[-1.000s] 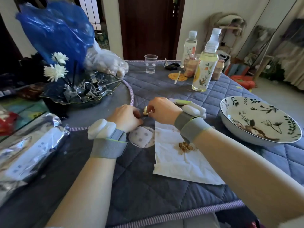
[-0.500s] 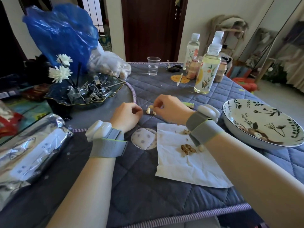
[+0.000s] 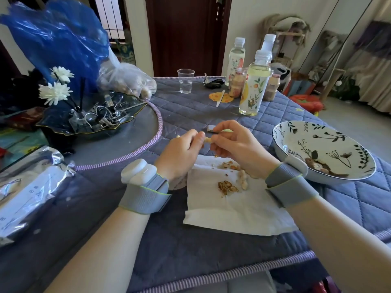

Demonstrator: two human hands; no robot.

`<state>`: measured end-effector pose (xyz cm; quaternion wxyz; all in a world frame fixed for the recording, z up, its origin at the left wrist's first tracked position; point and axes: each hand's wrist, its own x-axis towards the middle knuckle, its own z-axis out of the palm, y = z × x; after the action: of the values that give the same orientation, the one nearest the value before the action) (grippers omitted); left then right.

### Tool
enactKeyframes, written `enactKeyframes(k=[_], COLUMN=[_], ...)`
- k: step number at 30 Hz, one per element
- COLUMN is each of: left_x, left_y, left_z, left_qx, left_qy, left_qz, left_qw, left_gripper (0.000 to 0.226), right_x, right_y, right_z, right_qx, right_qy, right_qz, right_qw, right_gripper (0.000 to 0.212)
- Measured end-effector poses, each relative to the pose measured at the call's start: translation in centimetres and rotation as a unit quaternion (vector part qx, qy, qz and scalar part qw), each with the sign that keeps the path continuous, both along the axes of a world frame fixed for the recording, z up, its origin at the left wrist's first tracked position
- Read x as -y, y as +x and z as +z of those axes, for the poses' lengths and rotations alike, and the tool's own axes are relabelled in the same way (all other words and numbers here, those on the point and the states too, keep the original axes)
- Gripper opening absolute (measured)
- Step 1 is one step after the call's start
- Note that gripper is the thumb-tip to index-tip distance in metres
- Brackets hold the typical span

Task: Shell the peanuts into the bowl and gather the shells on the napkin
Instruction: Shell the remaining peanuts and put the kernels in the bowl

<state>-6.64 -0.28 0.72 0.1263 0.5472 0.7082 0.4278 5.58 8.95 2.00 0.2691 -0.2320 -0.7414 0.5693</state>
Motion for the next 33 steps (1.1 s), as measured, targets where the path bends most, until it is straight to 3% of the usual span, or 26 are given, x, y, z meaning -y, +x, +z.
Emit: enactKeyframes(k=[6,15,24,33], left_x=[-0.1,-0.4,-0.6,-1.3], left_y=[1.1,1.3,1.8,2.6], left_z=[-0.1,-0.5,-0.7,-0.9], left_qx=[0.003,-0.002,-0.003,0.146], left_qy=[0.021,0.031,0.062,0.09], left_qz=[-0.026,-0.002,0.002,-0.012], left_qw=[0.999,1.0,0.998,0.985], left_gripper=[0.035,0.033,0.035,0.043], right_x=[0.2,0.8,1.0,0.6], right_y=[0.5,0.8,0.4,0.5], right_z=[-0.4,-1.3,-1.7,-1.8], right_qx=[-0.034,0.029,0.024,-0.014], right_qy=[-0.01,0.173,0.181,0.183], right_qz=[0.01,-0.01,-0.017,-0.016], right_qw=[0.999,0.984,0.983,0.983], right_gripper=[0.007,0.032,0.035,0.033])
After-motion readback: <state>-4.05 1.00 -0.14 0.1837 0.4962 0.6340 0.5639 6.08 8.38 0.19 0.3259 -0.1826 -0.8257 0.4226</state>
